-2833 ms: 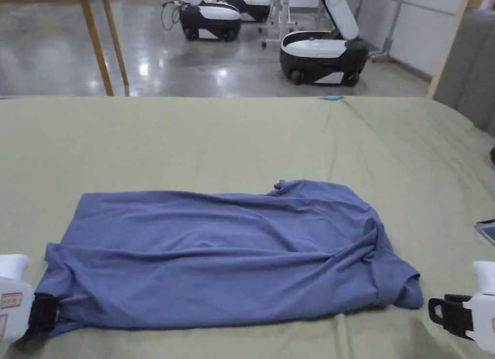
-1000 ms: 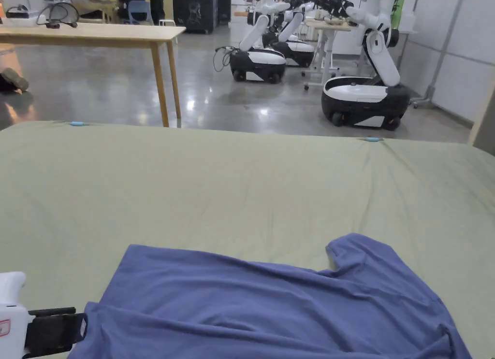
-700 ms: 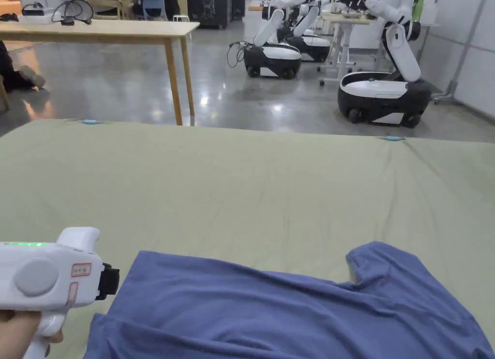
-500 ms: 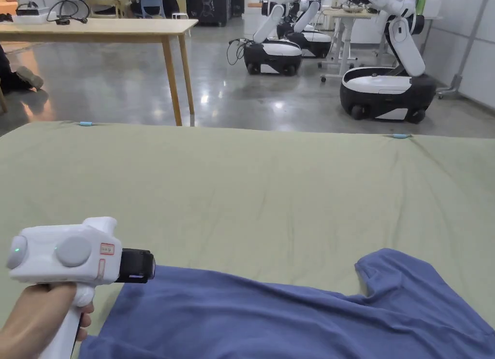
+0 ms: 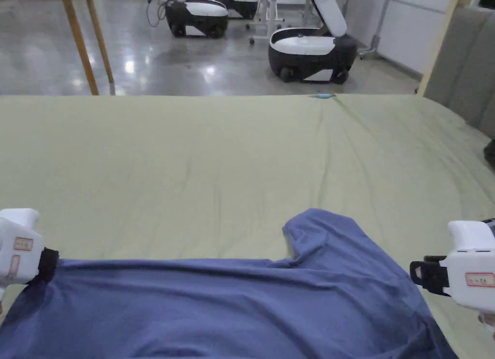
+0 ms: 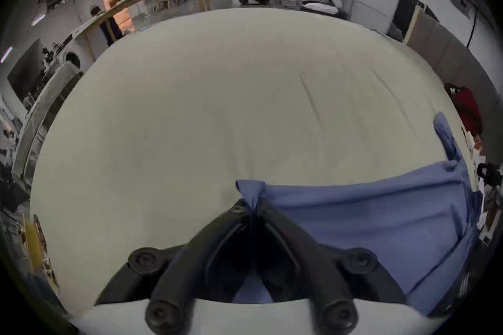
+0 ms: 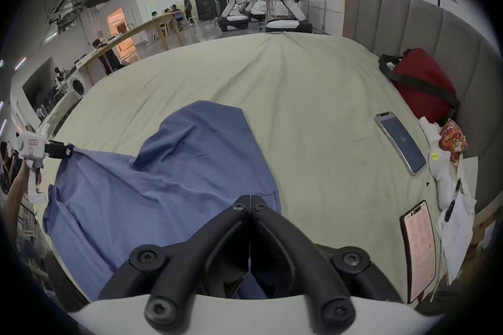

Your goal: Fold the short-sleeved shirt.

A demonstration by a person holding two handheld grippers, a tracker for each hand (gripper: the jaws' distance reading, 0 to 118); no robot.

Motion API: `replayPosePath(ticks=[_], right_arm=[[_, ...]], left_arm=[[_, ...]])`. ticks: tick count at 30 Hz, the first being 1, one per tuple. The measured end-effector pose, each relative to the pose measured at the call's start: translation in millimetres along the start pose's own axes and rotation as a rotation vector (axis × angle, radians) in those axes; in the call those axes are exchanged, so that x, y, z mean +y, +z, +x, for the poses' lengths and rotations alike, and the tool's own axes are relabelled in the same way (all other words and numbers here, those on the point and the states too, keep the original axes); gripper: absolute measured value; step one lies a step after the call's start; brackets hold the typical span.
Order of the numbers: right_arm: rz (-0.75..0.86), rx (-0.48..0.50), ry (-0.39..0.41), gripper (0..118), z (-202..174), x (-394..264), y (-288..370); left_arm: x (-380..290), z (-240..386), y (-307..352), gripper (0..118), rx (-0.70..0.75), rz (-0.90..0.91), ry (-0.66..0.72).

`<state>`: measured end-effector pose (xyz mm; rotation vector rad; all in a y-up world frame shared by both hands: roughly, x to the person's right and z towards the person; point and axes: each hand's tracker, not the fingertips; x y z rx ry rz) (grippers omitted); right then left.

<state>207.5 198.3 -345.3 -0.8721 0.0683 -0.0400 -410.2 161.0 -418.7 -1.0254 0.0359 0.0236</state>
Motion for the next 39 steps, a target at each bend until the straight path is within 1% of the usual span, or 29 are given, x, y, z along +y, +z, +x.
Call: replayPosePath(ticks=[2,3,4,5,6,7,9,11,13,14,15,16,17,18,19,20,21,24,26,28,29,32,34,39], right_arm=[[-0.021,0.011,0.001,32,0.1,8.7,-9.3],[-0.046,0.023,-0.002,40,2.9,15.4,-14.7],[-0.073,0.038,-0.012,40,6.0,21.5,-21.5],[-0.107,0.033,-0.011,68,3.8,24.7,-31.2],[-0.126,0.017,-0.008,107,3.6,28.4,-39.3],[-0.117,0.010,0.003,115,3.6,32.1,-46.0],[-0.134,-0.023,0.015,114,1.2,35.8,-59.8],[-0.183,-0.032,0.001,113,3.6,38.3,-76.2],[-0.234,-0.029,-0.002,107,3.4,35.6,-90.7],[-0.240,-0.041,0.004,100,1.8,32.4,-94.5],[-0.255,-0.058,0.024,82,1.0,28.9,-97.8],[-0.244,-0.092,0.059,77,0.1,24.7,-98.0],[-0.207,-0.088,0.079,69,-4.3,21.7,-91.4],[-0.188,-0.072,0.084,25,-5.5,22.9,-81.4],[-0.159,-0.067,0.091,1,-5.1,24.3,-74.2],[-0.113,-0.021,0.076,1,-1.8,24.7,-65.5],[-0.132,-0.013,0.037,1,-1.0,26.9,-55.1],[-0.072,-0.007,0.023,1,3.7,28.2,-23.3],[-0.052,0.021,0.006,1,2.0,28.5,-3.2],[-0.017,0.029,0.015,1,3.4,23.9,22.3],[0.001,0.030,0.014,1,-0.6,21.0,32.8],[0.052,0.054,0.000,1,2.4,6.0,70.2],[0.082,0.056,0.011,1,-2.3,-8.8,94.1],[0.135,0.080,0.007,1,-4.1,-56.9,146.3]], left_arm=[[-0.2,-1.8,-1.6,1,-0.004,-0.011,0.005],[-0.3,-2.6,-2.0,1,-0.002,-0.014,0.014],[-1.4,-0.4,0.1,1,-0.005,-0.016,0.023],[-1.7,-0.1,0.1,1,-0.007,-0.018,0.032],[-1.9,0.1,-0.4,1,-0.005,-0.018,0.033],[-2.3,0.4,-1.6,1,-0.004,-0.019,0.033],[-3.8,3.2,-3.5,1,-0.003,-0.024,0.032],[-5.2,4.0,-6.3,1,0.001,-0.028,0.029],[-5.3,5.3,-7.5,1,0.003,-0.031,0.030],[-5.2,5.2,-7.4,1,0.003,-0.032,0.032],[-5.3,5.2,-7.1,1,0.002,-0.033,0.033],[-5.2,4.7,-5.8,1,0.001,-0.031,0.033],[-5.3,4.0,-3.5,1,-0.001,-0.029,0.033],[-5.7,3.4,-0.4,1,-0.004,-0.029,0.038],[-6.5,3.0,2.9,1,-0.007,-0.028,0.038],[-7.1,2.0,6.9,1,-0.010,-0.023,0.033],[-7.9,0.6,11.9,1,-0.012,-0.019,0.030],[-13.6,-5.9,34.8,1,-0.033,0.013,0.045],[-19.9,-10.6,54.5,1,-0.060,0.037,0.061],[-29.4,-14.5,76.1,1,-0.073,0.064,0.053],[-34.4,-15.9,86.2,1,-0.076,0.074,0.042],[-55.2,-23.0,118.8,1,-0.113,0.105,0.037],[-73.4,-26.3,139.5,1,-0.129,0.132,0.038],[-123.7,-31.6,181.7,1,-0.154,0.209,0.039]])
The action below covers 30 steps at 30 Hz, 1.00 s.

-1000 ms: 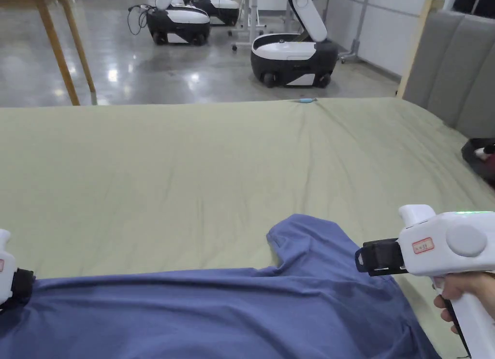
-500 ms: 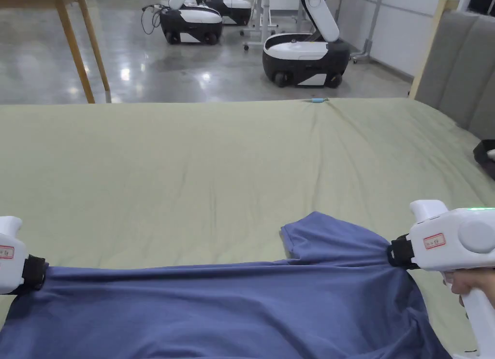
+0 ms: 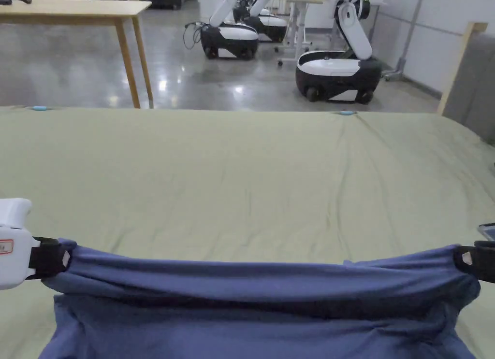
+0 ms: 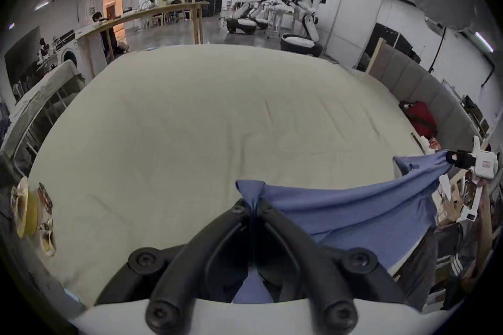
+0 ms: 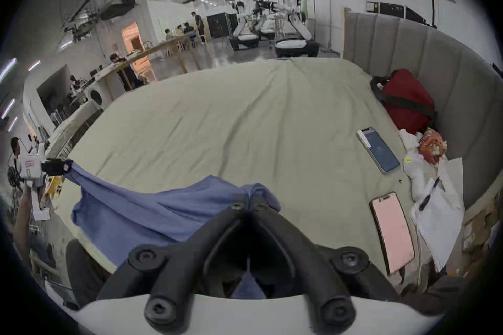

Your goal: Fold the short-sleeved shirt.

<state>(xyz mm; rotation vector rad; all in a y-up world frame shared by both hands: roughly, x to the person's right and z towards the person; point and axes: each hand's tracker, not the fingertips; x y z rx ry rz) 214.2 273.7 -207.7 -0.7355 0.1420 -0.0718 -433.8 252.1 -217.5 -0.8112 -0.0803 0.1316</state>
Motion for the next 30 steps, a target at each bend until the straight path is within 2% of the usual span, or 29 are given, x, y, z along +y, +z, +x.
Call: replayPosePath(ticks=[8,14,15,16,17,18,19,20,22,24,26,27,28,29,30], right_arm=[[0.002,0.029,-0.054,1,0.2,-73.7,43.8],[-0.061,0.029,-0.053,1,-7.6,-108.0,30.9],[-0.067,0.028,-0.057,1,-9.5,-111.6,28.0],[-0.067,0.033,-0.064,7,-9.5,-114.0,25.7],[-0.063,0.039,-0.069,29,-10.1,-115.7,24.1],[-0.061,0.033,-0.071,82,-8.7,-115.1,24.1],[-0.057,0.016,-0.062,113,-9.5,-114.5,23.8],[-0.054,0.004,-0.057,118,-11.3,-114.3,22.7],[0.021,-0.007,-0.033,118,-12.8,-110.7,28.4],[0.012,-0.029,0.001,118,-21.8,-102.0,28.9],[0.067,-0.081,0.048,117,-30.8,-103.4,33.1],[0.109,-0.103,0.053,108,-37.4,-103.4,36.2],[0.138,-0.119,0.065,87,-45.9,-102.5,37.8],[0.174,-0.142,0.072,56,-54.6,-102.5,37.8],[0.211,-0.171,0.086,14,-63.9,-102.8,37.9]], left_arm=[[-84.0,-11.6,40.7,1,-0.017,0.042,0.025],[-118.5,-15.6,30.5,1,-0.027,0.003,0.041],[-121.7,-16.8,28.7,5,-0.022,0.000,0.044],[-124.2,-18.5,27.7,20,-0.025,0.000,0.045],[-125.2,-17.5,27.1,55,-0.024,-0.003,0.047],[-125.4,-17.5,26.9,109,0.003,-0.016,0.045],[-125.9,-18.9,25.4,118,0.040,-0.035,0.046],[-127.6,-19.8,26.8,114,0.060,-0.021,0.050],[-124.8,-18.9,40.8,111,0.079,0.053,0.080],[-123.7,-17.4,47.9,111,0.081,0.079,0.118],[-121.9,-8.3,59.1,109,0.128,0.131,0.104],[-122.1,-3.9,64.2,104,0.131,0.173,0.107],[-121.9,1.1,68.3,94,0.137,0.193,0.118],[-121.4,6.8,71.7,76,0.145,0.215,0.127],[-121.4,12.1,74.1,28,0.138,0.227,0.123]])
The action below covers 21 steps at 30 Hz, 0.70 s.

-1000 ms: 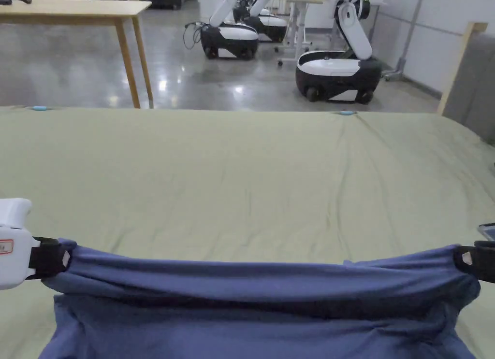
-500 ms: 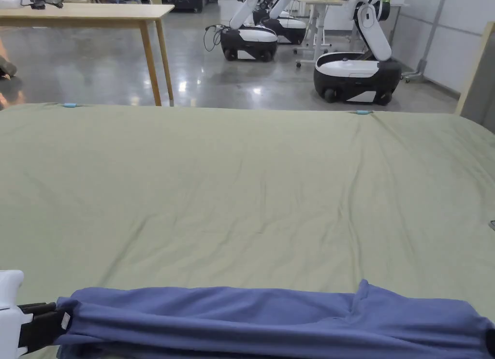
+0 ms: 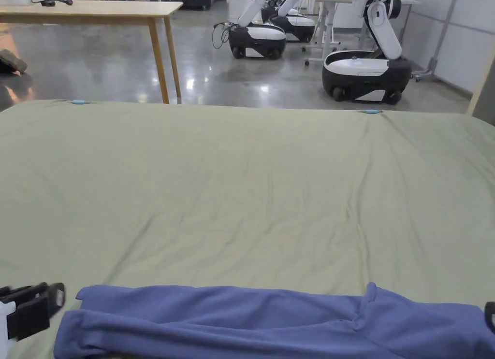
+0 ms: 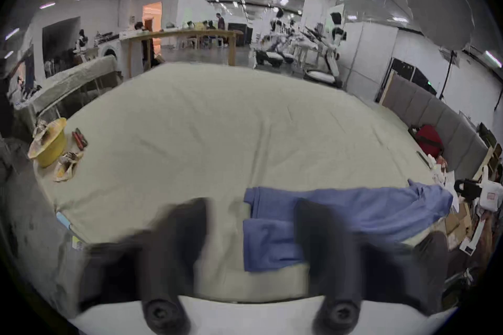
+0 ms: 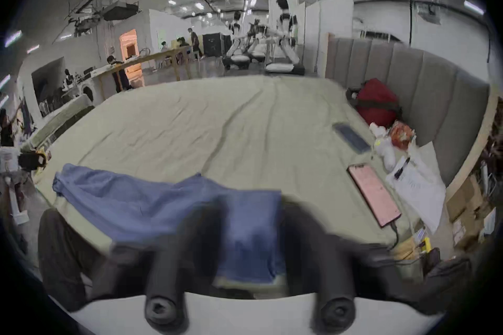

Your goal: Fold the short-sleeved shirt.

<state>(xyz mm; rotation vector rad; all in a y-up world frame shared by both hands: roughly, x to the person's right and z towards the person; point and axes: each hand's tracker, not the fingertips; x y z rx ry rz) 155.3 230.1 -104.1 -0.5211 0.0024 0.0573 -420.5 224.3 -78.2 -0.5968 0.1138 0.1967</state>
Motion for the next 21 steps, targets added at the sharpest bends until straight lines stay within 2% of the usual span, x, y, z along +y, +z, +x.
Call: replayPosePath(ticks=[1,2,4,8,10,14,18,21], right_arm=[[0.056,-0.013,-0.005,5,-9.5,-1.5,3.5],[0.084,-0.004,-0.011,4,-17.2,-0.9,5.9],[0.153,-0.022,-0.014,1,-36.4,0.5,11.1],[0.289,-0.049,0.044,1,-74.8,1.3,29.3],[0.295,-0.035,0.085,1,-90.4,1.4,34.4],[0.313,0.001,0.076,1,-111.7,-1.6,39.0],[0.339,0.018,0.097,1,-125.3,-3.6,43.7],[0.361,0.029,0.107,1,-129.8,-4.8,49.3]], left_arm=[[-1.5,5.4,0.6,0,0.004,0.021,-0.010],[-1.9,8.7,2.6,0,0.011,0.088,0.005],[-2.2,11.7,0.2,0,0.012,0.030,-0.020],[-5.7,7.7,1.3,0,-0.011,0.041,0.065],[-8.5,5.8,6.8,0,-0.045,0.076,0.116],[-7.3,-0.4,13.3,0,-0.048,0.121,0.155],[0.7,-37.3,-9.4,0,-0.171,-0.031,0.320],[10.7,-65.0,-39.5,0,-0.219,-0.172,0.326]])
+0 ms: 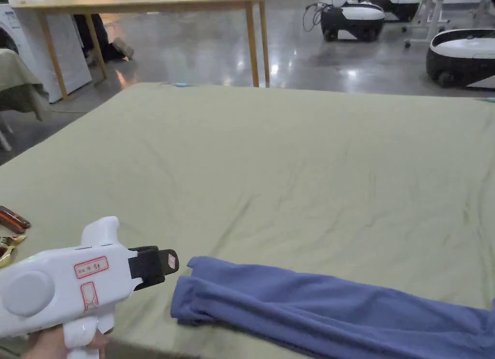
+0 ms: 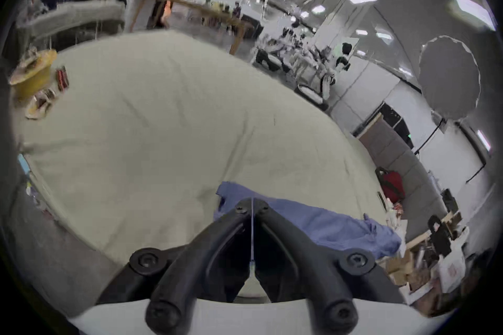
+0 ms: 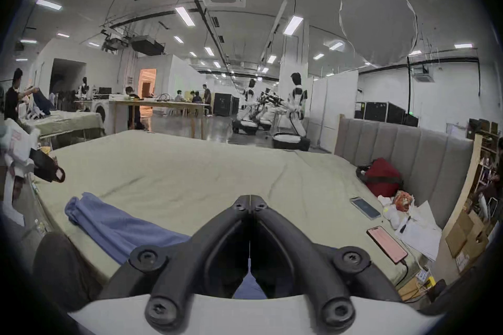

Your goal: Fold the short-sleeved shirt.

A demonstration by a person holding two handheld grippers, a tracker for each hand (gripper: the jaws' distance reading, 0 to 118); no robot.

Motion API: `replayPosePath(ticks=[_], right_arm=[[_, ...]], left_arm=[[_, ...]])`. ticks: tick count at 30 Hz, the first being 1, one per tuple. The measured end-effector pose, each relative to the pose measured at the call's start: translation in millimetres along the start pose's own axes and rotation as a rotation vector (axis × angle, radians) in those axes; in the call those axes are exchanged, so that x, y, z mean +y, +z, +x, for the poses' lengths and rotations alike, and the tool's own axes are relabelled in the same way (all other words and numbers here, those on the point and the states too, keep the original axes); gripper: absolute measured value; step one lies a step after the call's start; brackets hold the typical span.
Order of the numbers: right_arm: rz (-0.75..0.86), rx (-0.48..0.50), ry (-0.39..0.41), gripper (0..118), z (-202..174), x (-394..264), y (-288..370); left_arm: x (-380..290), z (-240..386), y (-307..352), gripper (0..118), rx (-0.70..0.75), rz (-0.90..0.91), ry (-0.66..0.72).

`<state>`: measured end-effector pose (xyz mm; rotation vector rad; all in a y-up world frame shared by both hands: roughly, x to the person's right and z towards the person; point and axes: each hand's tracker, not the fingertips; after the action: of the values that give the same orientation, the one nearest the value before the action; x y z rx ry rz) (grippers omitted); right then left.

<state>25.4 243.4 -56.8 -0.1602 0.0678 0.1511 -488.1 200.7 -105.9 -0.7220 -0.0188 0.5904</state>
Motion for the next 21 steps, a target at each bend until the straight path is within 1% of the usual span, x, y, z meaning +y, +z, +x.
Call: replayPosePath(ticks=[1,2,4,6,7,8,9,10,11,14,15,19,21], right_arm=[[0.004,0.007,0.003,1,-1.1,0.1,1.3],[0.011,-0.005,0.007,1,-3.1,-0.1,2.4],[0.013,-0.016,0.030,1,-15.3,10.2,5.9],[0.012,-0.031,0.032,1,-17.9,7.7,3.4],[0.001,-0.031,0.028,1,-16.4,7.8,0.6],[-0.020,-0.027,0.024,1,-16.0,6.8,-2.6],[-0.029,-0.033,0.019,1,-16.6,4.2,-4.6],[-0.036,-0.033,0.012,1,-17.0,2.1,-6.2],[-0.052,-0.031,0.007,1,-15.6,2.2,-8.1],[-0.080,-0.038,0.000,1,-17.2,-1.5,-12.3],[-0.089,-0.036,-0.006,1,-14.8,-1.8,-13.2],[-0.099,-0.035,-0.004,1,-13.7,-2.3,-17.7],[-0.109,-0.034,-0.008,1,-13.3,-1.8,-21.1]], left_arm=[[7.8,-9.4,-7.9,0,-0.003,-0.074,0.005],[13.8,-14.8,-13.5,0,-0.030,-0.085,0.028],[30.2,-34.2,-29.8,0,-0.127,-0.196,0.096],[40.5,-45.3,-42.7,11,-0.201,-0.281,0.122],[44.9,-50.7,-51.0,27,-0.246,-0.325,0.112],[47.6,-55.0,-61.0,73,-0.266,-0.385,0.113],[48.7,-58.9,-72.3,105,-0.276,-0.444,0.125],[43.4,-54.2,-74.3,113,-0.290,-0.453,0.139],[44.8,-56.2,-80.1,109,-0.278,-0.410,0.138],[37.0,-54.9,-99.3,108,-0.280,-0.468,0.130],[32.6,-54.9,-105.0,108,-0.290,-0.478,0.146],[25.6,-47.8,-115.8,106,-0.421,-0.491,0.219],[20.6,-41.0,-123.2,95,-0.409,-0.508,0.193]])
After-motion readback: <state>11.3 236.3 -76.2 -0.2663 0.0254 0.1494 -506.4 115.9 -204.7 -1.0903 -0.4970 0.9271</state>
